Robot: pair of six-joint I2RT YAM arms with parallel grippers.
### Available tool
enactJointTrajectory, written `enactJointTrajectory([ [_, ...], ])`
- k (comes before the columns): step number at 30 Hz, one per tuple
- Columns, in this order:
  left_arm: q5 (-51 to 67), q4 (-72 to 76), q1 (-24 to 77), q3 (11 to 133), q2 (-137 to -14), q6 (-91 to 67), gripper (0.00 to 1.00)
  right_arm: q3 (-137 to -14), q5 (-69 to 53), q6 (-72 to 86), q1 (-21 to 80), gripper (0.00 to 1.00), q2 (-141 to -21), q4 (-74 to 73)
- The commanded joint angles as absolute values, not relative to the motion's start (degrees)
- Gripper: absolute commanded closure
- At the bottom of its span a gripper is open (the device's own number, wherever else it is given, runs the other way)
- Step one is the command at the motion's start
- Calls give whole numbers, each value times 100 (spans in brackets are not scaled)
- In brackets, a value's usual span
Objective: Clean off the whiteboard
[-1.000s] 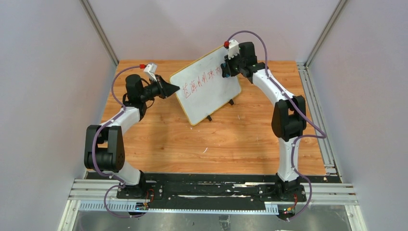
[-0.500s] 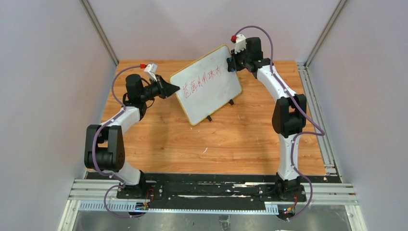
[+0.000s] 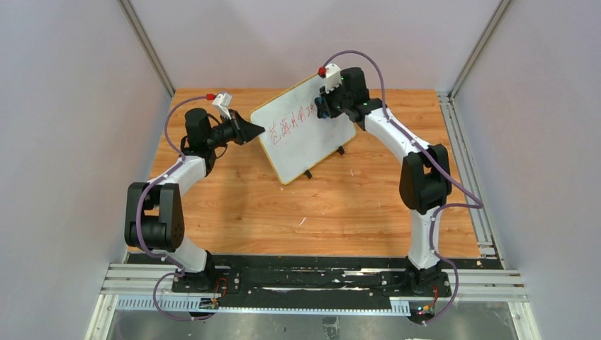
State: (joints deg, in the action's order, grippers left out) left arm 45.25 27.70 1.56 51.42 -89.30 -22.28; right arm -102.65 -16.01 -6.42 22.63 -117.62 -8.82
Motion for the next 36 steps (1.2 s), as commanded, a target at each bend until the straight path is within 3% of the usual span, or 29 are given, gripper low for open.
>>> enactJointTrajectory([
  [1, 4258, 2358, 141, 5116, -9138, -1119, 100, -10281, -1504, -820, 2581, 99, -11613, -732],
  [15, 4297, 2347, 141, 5123, -9128, -1099, 100, -11530, -1422, -817, 1447, 99, -12533, -1264],
  [36, 4283, 2294, 141, 5152, -9126, -1086, 100, -10126, -1186, -587, 1711, 100, -11748, -518],
])
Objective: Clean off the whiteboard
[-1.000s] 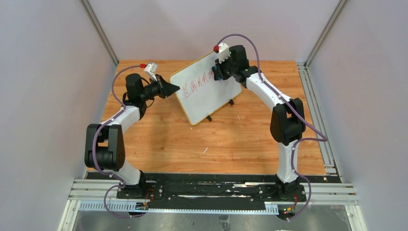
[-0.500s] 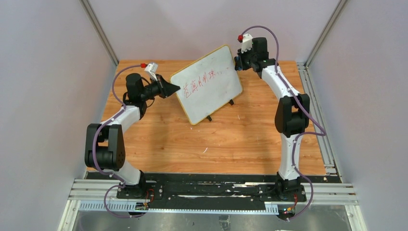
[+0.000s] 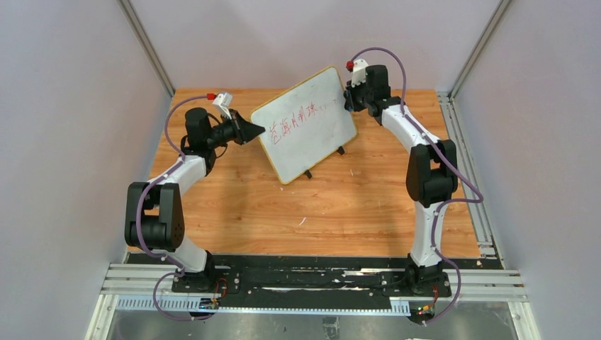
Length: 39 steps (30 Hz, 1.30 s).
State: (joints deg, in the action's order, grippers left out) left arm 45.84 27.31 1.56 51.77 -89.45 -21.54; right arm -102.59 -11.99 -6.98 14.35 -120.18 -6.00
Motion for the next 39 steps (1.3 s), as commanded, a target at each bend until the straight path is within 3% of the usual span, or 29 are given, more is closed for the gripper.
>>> enactJointTrajectory([
  [1, 4276, 2287, 141, 5149, -9131, -1083, 100, -10119, -1193, -584, 1714, 99, -11724, -530],
  [24, 4280, 2285, 141, 5146, -9153, -1090, 100, -9809, -1384, -541, 2228, 99, -11562, -306],
  [39, 4289, 2285, 142, 5164, -9158, -1090, 100, -10610, -1064, -690, 1539, 99, -12044, -838],
])
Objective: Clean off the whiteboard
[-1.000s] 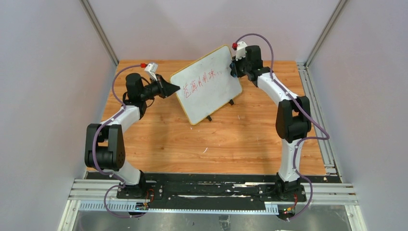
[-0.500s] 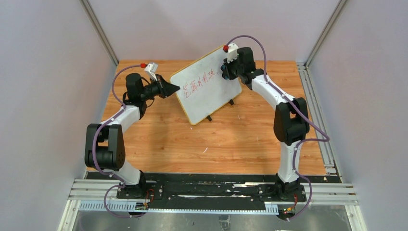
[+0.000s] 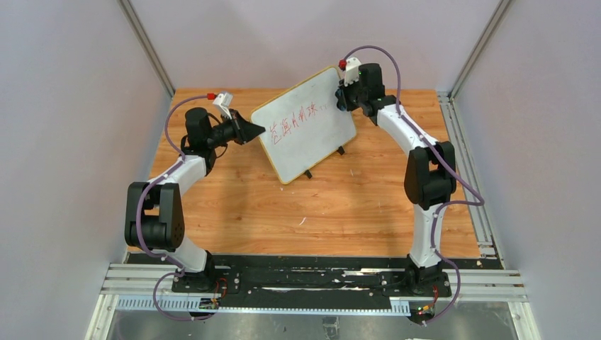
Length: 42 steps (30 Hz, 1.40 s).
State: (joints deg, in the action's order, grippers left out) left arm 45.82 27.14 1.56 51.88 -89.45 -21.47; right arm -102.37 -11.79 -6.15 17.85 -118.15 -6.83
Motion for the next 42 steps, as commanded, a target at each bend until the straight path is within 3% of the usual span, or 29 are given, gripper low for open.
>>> enactJointTrajectory([
  [1, 4288, 2285, 145, 5160, -9159, -1090, 100, -10687, -1083, -689, 1515, 100, -12077, -868],
  [29, 4275, 2242, 167, 5179, -9145, -1063, 100, -9368, -1150, -511, 3012, 99, -11157, -95],
  [42, 4280, 2224, 193, 5168, -9136, -1037, 100, -10028, -1036, -542, 2056, 100, -11880, -520],
])
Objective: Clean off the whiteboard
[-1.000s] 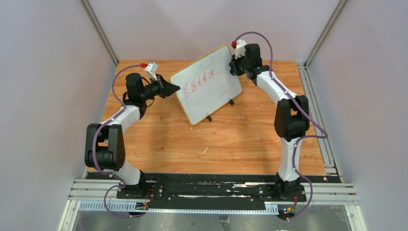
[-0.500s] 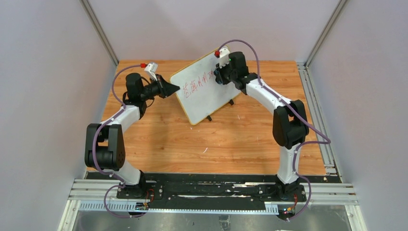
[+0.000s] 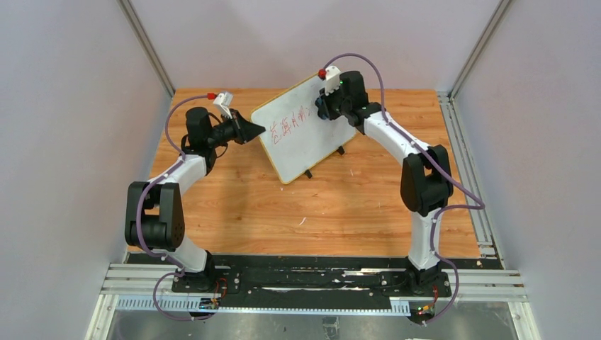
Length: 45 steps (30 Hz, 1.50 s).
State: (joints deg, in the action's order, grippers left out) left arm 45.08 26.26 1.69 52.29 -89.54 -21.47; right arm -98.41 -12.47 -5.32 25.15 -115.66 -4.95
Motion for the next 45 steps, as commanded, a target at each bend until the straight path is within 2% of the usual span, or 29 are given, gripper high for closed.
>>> enactJointTrajectory([
  [1, 4280, 2224, 193, 5169, -9140, -1039, 100, -10061, -1029, -551, 1994, 100, -11889, -537],
  [13, 4281, 2172, 193, 5186, -9127, -993, 100, -10449, -1245, -527, 1963, 99, -11854, -748],
  [31, 4263, 2126, 228, 5179, -9092, -976, 100, -9969, -1217, -589, 3304, 99, -11399, -604],
  [36, 4267, 2097, 229, 5182, -9076, -950, 100, -9977, -861, -733, 3202, 99, -11454, -648],
  [45, 4261, 2092, 237, 5185, -9108, -942, 100, -10449, -856, -611, 2335, 100, -11778, -852],
])
